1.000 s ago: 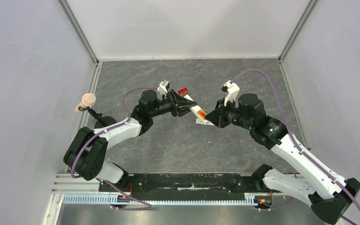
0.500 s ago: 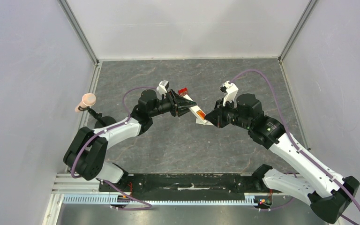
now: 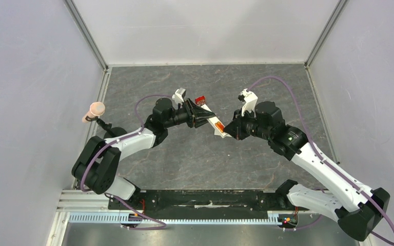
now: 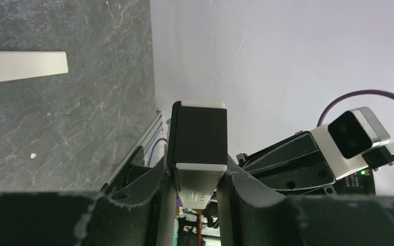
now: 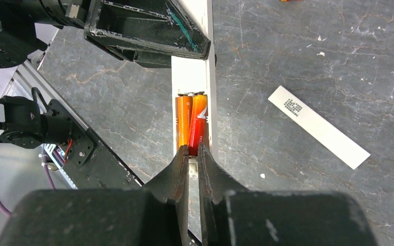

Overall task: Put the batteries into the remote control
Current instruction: Load the battery into the remote control.

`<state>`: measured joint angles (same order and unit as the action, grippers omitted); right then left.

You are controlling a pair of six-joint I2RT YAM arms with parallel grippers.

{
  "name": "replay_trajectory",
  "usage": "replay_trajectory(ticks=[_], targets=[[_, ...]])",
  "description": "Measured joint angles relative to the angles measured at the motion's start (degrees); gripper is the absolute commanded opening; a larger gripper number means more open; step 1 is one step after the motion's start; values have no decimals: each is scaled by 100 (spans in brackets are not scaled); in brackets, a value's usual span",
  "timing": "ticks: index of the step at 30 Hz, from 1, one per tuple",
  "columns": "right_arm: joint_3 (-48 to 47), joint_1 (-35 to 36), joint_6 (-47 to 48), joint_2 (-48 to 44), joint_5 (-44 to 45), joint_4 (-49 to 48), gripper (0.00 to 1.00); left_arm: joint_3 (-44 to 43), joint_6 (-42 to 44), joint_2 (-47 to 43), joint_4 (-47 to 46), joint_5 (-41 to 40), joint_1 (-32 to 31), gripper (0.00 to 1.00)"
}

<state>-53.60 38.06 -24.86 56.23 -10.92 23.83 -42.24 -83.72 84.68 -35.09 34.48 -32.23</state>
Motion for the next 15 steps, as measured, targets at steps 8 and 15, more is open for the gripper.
replay_trajectory(ticks=[8,15], targets=[[-96,0,-2,304,-101,280,5,-4,772,2,26,68,0,2],[-168,9,-109,595,-199,564,13,-140,1805,-173,636,168,-66,2]])
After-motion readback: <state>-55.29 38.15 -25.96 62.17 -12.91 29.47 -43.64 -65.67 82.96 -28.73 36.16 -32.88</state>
